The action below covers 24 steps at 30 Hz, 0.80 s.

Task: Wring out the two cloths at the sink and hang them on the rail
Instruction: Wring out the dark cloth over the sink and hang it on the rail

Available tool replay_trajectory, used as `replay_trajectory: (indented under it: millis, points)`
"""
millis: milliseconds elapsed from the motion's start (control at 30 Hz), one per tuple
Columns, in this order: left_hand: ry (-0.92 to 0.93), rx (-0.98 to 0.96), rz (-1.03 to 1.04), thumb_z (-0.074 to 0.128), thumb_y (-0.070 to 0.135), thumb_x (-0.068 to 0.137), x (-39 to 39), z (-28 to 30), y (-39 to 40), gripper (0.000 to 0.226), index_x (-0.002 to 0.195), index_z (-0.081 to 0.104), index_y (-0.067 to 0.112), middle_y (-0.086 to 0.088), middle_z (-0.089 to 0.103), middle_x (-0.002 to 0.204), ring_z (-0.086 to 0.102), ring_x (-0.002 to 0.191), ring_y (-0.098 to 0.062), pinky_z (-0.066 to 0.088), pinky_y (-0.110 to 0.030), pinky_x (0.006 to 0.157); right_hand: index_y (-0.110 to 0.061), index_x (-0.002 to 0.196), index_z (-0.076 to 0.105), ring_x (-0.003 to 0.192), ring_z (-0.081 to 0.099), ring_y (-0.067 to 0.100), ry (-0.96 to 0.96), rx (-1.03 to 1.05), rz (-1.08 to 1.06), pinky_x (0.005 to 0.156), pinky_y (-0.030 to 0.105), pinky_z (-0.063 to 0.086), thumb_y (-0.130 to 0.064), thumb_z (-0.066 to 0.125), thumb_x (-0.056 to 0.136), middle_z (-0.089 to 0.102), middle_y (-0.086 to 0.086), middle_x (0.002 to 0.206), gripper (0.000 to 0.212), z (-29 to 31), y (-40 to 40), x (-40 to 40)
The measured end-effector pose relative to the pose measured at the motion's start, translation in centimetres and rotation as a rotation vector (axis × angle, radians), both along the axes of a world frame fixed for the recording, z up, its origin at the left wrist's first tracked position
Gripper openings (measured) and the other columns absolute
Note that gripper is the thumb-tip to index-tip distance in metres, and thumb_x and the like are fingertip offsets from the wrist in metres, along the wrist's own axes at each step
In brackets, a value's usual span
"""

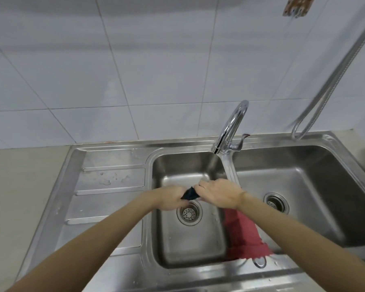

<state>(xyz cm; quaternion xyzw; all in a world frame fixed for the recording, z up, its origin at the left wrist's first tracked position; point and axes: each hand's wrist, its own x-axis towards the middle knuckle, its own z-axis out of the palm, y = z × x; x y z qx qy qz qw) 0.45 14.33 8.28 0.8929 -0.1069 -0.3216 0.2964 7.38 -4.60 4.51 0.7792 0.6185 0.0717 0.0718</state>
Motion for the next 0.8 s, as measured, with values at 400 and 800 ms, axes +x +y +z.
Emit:
replay_trajectory:
  millis: [400, 800]
  points:
    - [-0.649, 0.653, 0.079, 0.068, 0.012, 0.08, -0.5, -5.7, -2.2, 0.014, 0.085, 0.055, 0.014, -0.002, 0.067, 0.064, 0.064, 0.052, -0.02, 0.034, -0.027, 0.041, -0.019, 0.078, 0.066, 0.067, 0.059, 0.01, 1.338, 0.485, -0.947, 0.069, 0.032, 0.044, -0.037, 0.033, 0.102, 0.065, 0.0, 0.074, 0.044, -0.3, 2.2, -3.7]
    - [-0.304, -0.194, 0.525, 0.076, 0.045, 0.06, -1.9, -5.6, -0.5, 0.09, 0.141, 0.043, 0.025, 0.008, 0.037, 0.131, 0.032, 0.124, -0.013, 0.027, -0.031, 0.111, -0.007, 0.104, 0.067, 0.076, 0.065, 0.025, 1.461, 0.739, -1.067, 0.061, 0.025, 0.055, -0.029, 0.052, 0.096, 0.068, 0.012, 0.085, 0.028, 0.0, 2.4, -3.4]
